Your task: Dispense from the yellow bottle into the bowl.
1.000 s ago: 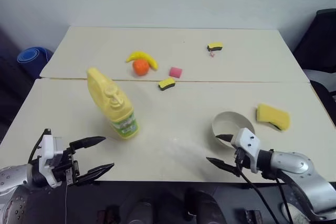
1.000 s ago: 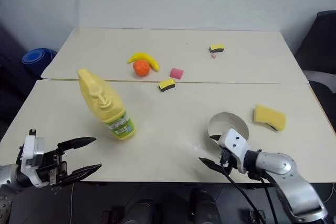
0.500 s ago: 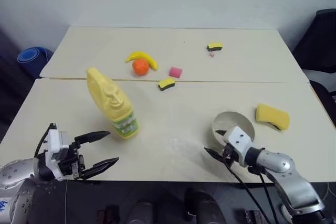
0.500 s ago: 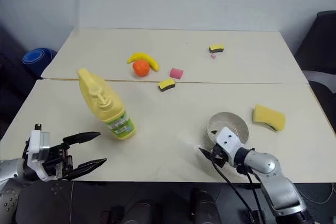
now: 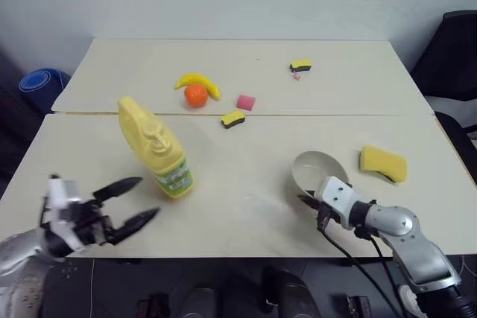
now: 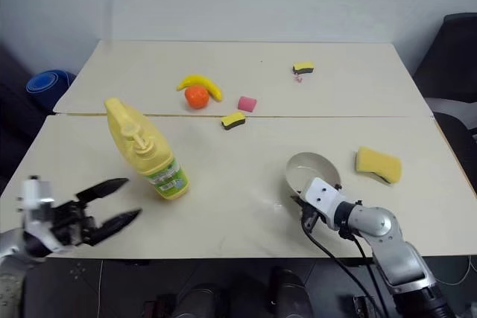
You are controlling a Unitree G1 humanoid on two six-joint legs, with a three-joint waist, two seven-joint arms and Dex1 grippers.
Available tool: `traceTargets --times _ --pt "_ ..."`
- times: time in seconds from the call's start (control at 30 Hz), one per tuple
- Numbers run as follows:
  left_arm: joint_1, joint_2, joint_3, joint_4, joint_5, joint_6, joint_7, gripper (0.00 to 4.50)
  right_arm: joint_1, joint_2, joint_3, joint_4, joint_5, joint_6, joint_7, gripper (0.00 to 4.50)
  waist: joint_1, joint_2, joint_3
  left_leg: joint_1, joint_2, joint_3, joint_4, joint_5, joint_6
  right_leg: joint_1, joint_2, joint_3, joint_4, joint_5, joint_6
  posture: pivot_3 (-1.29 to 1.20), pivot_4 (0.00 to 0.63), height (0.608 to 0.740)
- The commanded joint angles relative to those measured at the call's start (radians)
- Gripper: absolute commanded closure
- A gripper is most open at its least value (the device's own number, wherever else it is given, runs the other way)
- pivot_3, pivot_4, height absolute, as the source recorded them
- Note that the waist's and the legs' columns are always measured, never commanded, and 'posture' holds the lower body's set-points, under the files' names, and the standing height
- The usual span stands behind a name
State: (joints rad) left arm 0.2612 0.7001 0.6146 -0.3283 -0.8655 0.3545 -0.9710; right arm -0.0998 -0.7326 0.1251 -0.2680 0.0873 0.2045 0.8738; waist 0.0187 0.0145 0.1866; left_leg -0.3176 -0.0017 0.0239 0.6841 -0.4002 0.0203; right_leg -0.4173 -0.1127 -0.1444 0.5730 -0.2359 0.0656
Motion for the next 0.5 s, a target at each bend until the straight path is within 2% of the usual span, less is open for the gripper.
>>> traceTargets --times 0.03,0.17,0.2,0.23,0.37,0.5 --pt "-0.065 0.055 0.119 -0.023 -0.141 0.076 0.060 1.53 -0.087 -0.059 0.015 -0.086 0.065 -0.037 0.147 4.50 0.002 0.000 0.000 0.000 0.000 0.000 0.000 0.000 0.000 0.000 0.000 0.000 0.000 0.000 0.000 0.00 0.150 0.740" --pt "-0.208 0.121 0.138 0.000 -0.202 0.121 0.105 2.73 -0.231 -0.080 0.061 -0.104 0.109 0.029 0.259 4.50 0.005 -0.001 0.000 0.000 0.000 -0.002 0.000 0.000 0.000 0.001 0.000 -0.001 0.000 0.000 0.000 0.00 0.150 0.740" --pt "-0.260 0.140 0.122 0.010 -0.198 0.121 0.115 3.18 -0.277 -0.080 0.079 -0.105 0.111 0.040 0.284 4.50 0.006 -0.001 0.000 0.000 0.000 -0.002 0.000 0.000 -0.001 0.001 0.000 -0.001 0.000 0.000 0.000 0.00 0.150 0.740" --pt "-0.307 0.155 0.102 0.018 -0.187 0.115 0.122 3.27 -0.318 -0.080 0.096 -0.109 0.114 0.054 0.309 4.50 0.006 -0.001 0.000 0.000 0.000 -0.002 0.000 0.000 -0.001 0.001 0.000 -0.001 0.000 0.000 0.000 0.00 0.150 0.740" --pt "-0.482 0.180 -0.034 0.049 -0.134 0.123 0.110 4.35 -0.516 -0.038 0.168 -0.116 0.146 0.148 0.391 4.50 0.002 -0.001 0.001 0.000 -0.002 -0.002 0.000 0.001 -0.002 0.001 0.000 -0.002 0.002 0.001 0.001 0.00 0.150 0.740" --pt "-0.602 0.172 -0.145 0.061 -0.109 0.132 0.077 4.43 -0.667 0.015 0.229 -0.117 0.175 0.229 0.447 4.50 -0.007 -0.002 0.001 0.000 -0.001 -0.002 0.000 0.004 -0.003 0.002 0.001 -0.002 0.002 0.002 0.002 0.00 0.150 0.740"
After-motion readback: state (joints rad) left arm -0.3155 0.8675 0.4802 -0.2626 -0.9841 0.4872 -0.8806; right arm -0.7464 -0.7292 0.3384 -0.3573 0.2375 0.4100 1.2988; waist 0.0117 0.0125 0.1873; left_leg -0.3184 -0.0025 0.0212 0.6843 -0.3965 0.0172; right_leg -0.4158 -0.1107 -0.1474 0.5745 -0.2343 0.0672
